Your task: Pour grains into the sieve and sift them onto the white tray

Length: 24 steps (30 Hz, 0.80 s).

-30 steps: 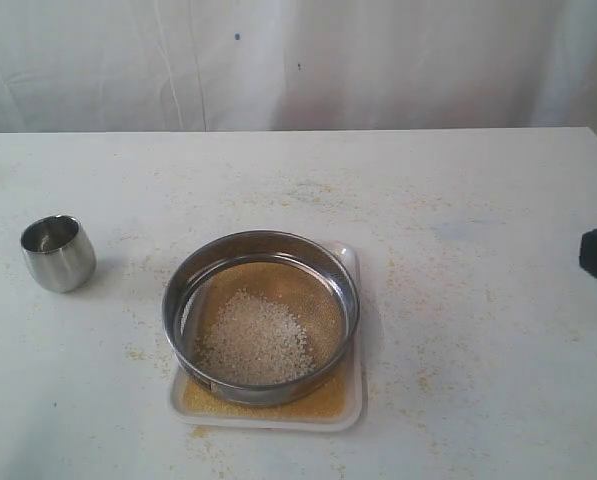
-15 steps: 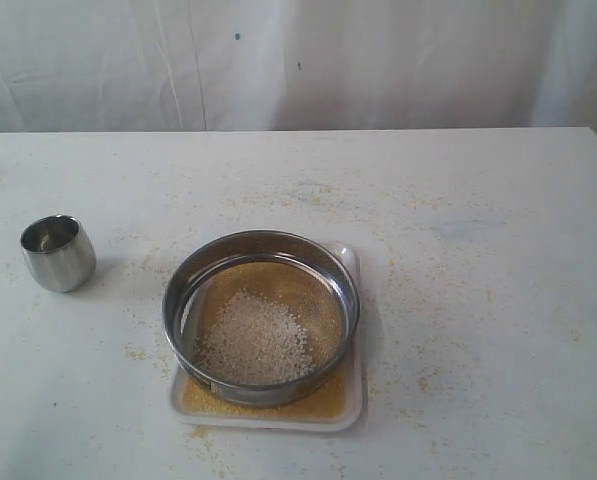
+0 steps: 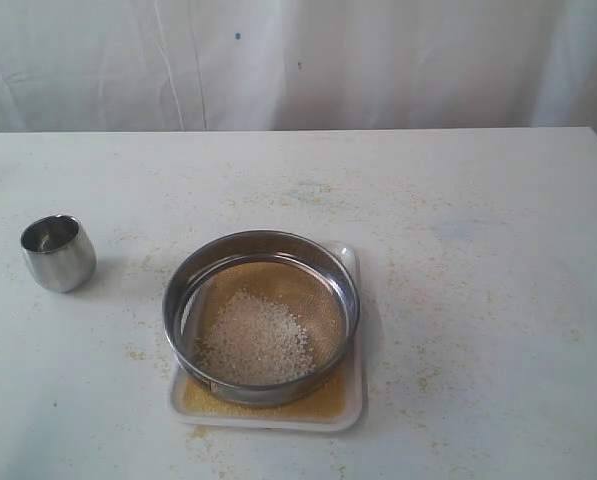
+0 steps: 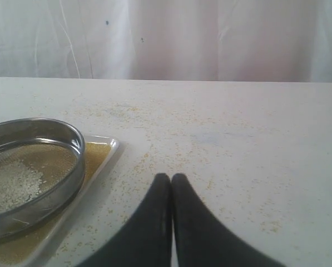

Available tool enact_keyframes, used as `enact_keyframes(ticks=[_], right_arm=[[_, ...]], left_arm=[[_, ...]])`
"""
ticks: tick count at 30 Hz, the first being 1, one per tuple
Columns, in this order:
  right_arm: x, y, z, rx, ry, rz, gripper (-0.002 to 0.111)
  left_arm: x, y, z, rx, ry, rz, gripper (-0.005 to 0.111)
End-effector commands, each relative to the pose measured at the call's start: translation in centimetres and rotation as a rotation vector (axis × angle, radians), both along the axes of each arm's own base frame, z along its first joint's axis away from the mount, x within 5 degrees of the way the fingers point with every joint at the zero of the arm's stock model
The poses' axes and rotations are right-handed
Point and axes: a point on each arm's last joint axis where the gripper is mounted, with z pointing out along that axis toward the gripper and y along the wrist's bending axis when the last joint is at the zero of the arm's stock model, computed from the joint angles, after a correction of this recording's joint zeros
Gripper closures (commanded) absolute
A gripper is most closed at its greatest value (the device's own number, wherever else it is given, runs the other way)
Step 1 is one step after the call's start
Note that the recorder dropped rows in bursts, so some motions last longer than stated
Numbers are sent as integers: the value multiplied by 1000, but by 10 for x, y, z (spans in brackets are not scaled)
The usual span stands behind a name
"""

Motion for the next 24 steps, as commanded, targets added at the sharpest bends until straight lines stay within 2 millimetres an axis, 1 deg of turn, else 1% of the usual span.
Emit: enact_keyframes(ticks=[1,4,24], right_arm=[[0,0,-1,47,3,-11,108],[0,-1,1,105,-2,-24,108],[1,-3,0,130,6,-51,108]], left_arm=[[0,0,-1,-6,-2,4,107],[0,0,-1,-6,-2,4,107],[0,0,-1,-6,-2,4,107]])
